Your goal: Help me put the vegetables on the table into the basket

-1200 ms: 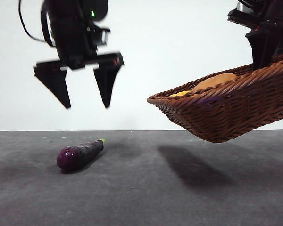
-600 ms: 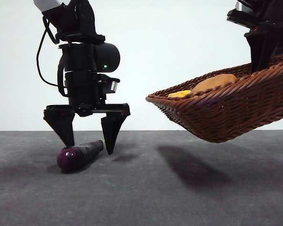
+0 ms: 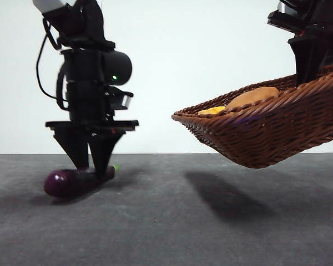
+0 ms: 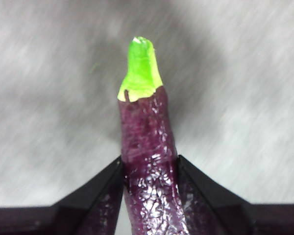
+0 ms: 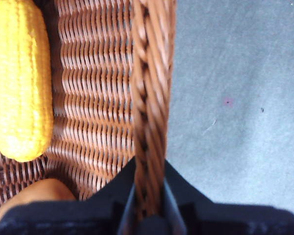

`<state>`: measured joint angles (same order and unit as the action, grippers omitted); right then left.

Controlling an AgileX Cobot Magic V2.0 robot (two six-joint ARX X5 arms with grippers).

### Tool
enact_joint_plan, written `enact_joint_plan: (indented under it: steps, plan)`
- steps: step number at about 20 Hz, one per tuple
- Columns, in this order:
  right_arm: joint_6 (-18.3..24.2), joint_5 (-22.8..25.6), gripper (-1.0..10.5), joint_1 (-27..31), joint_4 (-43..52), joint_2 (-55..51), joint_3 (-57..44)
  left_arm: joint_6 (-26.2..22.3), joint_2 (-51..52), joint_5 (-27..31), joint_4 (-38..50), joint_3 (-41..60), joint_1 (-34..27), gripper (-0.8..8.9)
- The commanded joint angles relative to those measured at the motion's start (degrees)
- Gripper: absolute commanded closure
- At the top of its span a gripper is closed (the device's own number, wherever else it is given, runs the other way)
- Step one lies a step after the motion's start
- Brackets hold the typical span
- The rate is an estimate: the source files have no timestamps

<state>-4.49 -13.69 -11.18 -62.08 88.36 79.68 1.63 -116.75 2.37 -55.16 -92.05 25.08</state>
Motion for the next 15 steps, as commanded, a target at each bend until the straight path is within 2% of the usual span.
enact_joint_plan:
  steps: [1,4,9,10,15]
  plan:
    - [0.2,-0.6,9.6,-0.1,0.4,-0.4,-0.2,-1.5,5.5,-0.5,0.0,0.0,-0.7,8.23]
    - [0.2,-0.6,9.6,-0.1,0.4,-0.4,-0.2,-0.5,12.9,-7.4,-0.2,0.0,-0.9,8.22]
    - [0.2,-0.9,9.6,-0.1,0.3,-0.4,-0.2,-0.3,21.2,-26.1,0.3,0.0,3.5,8.22]
    - [0.2,-1.5,9.6,-0.1,0.4,-0.4,-0.2,0.3,21.5,-28.2,1.2,0.0,4.7,8.22]
    - [0.8,-6.0,9.6,-0.1,-0.6,-0.4,-0.2,7.4,20.6,-29.4,9.2,0.0,11.6,8.19]
